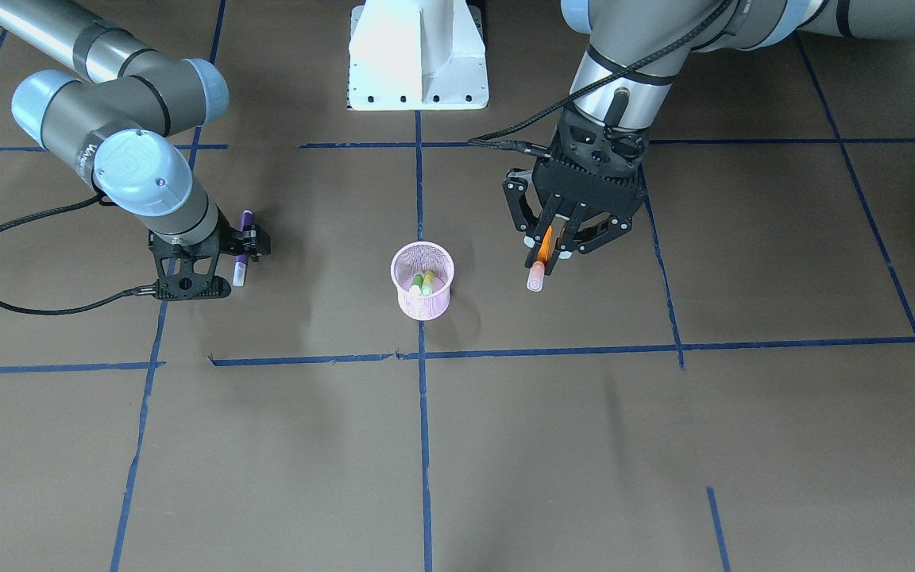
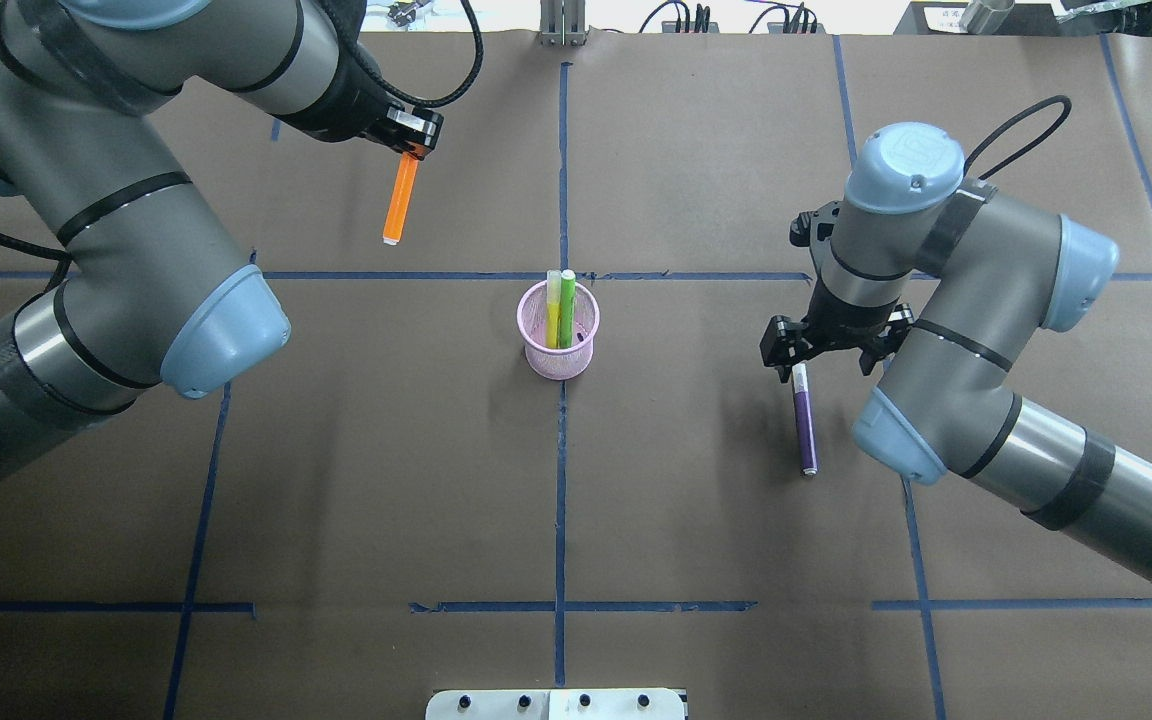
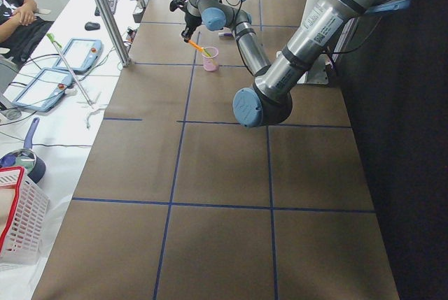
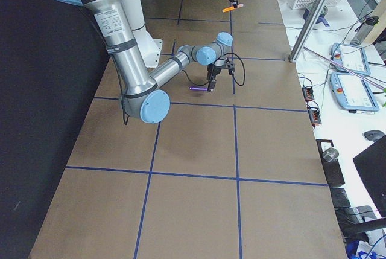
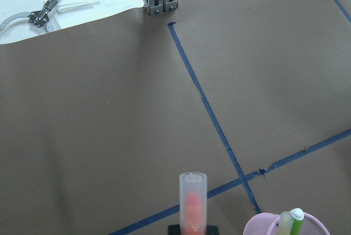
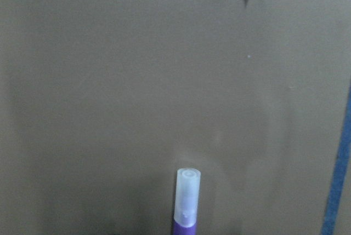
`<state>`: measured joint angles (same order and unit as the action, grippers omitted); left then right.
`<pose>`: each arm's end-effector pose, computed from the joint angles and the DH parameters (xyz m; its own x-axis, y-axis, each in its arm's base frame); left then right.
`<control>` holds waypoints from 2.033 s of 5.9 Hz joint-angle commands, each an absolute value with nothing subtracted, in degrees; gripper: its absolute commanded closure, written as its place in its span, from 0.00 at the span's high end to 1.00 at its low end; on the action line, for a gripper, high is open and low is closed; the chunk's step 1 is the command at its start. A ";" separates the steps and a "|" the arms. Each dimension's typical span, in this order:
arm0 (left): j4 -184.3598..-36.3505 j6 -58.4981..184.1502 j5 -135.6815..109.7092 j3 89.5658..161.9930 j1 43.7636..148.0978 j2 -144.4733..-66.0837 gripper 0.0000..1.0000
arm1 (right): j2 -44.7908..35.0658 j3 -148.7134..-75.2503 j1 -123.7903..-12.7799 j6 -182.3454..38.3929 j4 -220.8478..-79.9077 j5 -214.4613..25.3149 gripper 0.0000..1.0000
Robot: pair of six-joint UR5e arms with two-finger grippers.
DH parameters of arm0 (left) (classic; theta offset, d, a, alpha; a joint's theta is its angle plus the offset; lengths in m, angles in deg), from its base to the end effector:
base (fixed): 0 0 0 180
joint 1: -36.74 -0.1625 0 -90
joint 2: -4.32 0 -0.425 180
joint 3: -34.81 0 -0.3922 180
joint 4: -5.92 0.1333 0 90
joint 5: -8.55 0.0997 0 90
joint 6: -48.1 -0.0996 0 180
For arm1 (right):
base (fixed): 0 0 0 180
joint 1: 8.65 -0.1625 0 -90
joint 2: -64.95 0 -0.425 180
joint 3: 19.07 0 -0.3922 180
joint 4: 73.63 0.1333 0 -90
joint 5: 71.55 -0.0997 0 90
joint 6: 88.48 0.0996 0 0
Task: Collect pens into pen holder
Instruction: 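Carry the orange marker toward the cup while the right gripper lowers onto the purple marker, then lower the orange marker into the cup with the left gripper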
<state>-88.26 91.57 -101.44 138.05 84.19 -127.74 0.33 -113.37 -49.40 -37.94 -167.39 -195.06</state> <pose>0.3592 -0.5380 0.1172 0.5942 0.3613 -0.7187 0.0901 0.8580 0.5057 -0.4404 -0.4829 0.3834 0.7558 -0.0483 0.6531 0.1540 0.9824 -0.1056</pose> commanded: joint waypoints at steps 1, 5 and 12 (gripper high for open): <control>-88.38 92.39 -99.75 136.25 84.02 -129.97 0.00 | 0.08 -110.32 -47.95 -36.09 -162.50 -194.60 1.00; -101.41 100.41 -86.43 132.75 75.53 -129.54 0.00 | 0.52 -110.66 -48.03 -35.92 -162.40 -194.69 1.00; -122.13 103.29 -83.91 123.32 68.91 -125.24 0.00 | 0.61 -110.57 -48.20 -36.01 -162.49 -194.69 1.00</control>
<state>-121.81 103.21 -83.91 123.35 70.00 -125.65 0.55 -110.62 -48.13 -36.01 -162.48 -194.69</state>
